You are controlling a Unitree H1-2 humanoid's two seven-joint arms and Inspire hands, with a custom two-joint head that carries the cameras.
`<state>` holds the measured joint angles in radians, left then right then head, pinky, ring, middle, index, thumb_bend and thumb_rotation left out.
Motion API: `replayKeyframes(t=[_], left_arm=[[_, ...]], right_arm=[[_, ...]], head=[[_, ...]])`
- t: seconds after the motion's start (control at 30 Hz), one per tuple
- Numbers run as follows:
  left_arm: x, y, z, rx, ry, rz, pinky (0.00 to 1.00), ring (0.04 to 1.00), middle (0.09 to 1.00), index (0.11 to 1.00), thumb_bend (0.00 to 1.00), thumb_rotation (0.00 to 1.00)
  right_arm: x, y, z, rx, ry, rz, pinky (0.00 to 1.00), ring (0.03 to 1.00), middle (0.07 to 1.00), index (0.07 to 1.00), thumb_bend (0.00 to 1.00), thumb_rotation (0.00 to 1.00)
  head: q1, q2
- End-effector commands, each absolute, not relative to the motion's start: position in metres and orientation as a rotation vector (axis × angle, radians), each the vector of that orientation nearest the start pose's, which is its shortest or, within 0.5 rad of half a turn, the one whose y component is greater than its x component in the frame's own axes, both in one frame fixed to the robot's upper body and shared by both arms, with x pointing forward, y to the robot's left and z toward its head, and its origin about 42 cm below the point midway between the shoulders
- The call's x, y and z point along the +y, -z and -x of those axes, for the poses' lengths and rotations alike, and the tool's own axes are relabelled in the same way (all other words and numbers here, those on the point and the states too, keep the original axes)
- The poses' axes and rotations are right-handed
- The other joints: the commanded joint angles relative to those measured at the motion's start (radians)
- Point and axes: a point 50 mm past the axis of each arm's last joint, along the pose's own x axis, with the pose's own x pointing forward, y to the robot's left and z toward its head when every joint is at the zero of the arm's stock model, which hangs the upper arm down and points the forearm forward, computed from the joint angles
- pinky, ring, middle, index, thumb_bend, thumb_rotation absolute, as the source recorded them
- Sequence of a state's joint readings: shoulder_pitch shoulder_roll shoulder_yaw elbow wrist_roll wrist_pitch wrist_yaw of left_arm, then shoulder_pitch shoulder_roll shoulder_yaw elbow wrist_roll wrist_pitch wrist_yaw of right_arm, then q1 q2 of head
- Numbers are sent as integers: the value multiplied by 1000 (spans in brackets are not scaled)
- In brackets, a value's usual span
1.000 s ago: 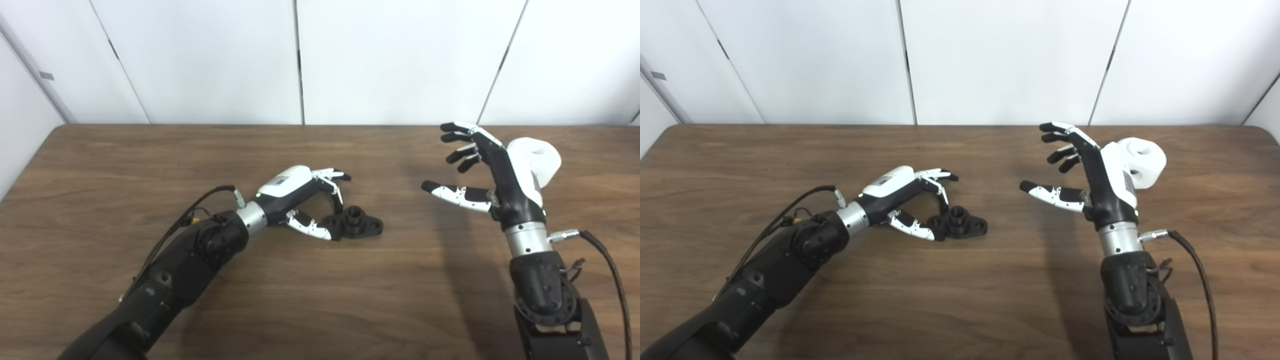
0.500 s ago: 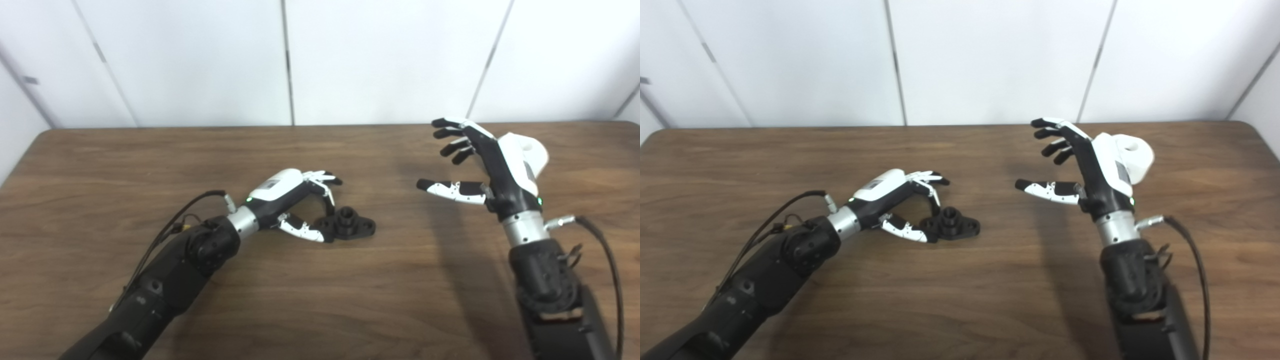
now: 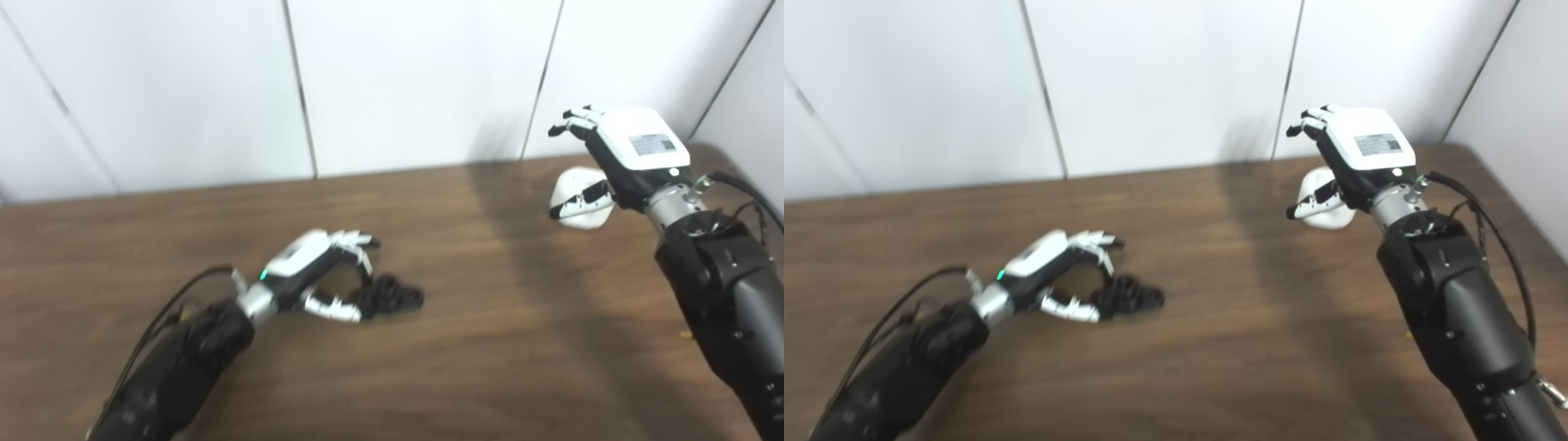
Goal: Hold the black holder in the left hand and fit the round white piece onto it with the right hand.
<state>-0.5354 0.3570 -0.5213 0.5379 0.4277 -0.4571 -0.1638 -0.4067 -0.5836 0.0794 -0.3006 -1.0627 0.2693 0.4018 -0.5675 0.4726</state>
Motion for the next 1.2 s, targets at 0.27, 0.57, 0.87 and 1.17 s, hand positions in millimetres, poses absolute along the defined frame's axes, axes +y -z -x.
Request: replayKeyframes(t=[0.27,0.57,0.87,1.17], left_arm=[[233,-62,-390,-99,905,-1036,887,927,882,481,524,55],[238,-64,-390,-96,911,-1032,892,939,890,481,524,54],[238,-68,-389,-104,922,-1024,906,938,890,482,523,52],[238,-72,-386,-112,925,-1022,909,932,887,482,523,50]], right_arm=[[-345,-354,-389,62,245,1681,870,978,975,904,932,258],[-350,-353,-408,151,212,1660,926,997,994,929,979,244],[-354,-339,-421,234,148,1671,908,979,982,912,991,252],[-360,-313,-434,262,110,1631,842,932,948,881,993,252]], head=[[-47,-46],[-67,-53],[-65,-47],[-61,-38]])
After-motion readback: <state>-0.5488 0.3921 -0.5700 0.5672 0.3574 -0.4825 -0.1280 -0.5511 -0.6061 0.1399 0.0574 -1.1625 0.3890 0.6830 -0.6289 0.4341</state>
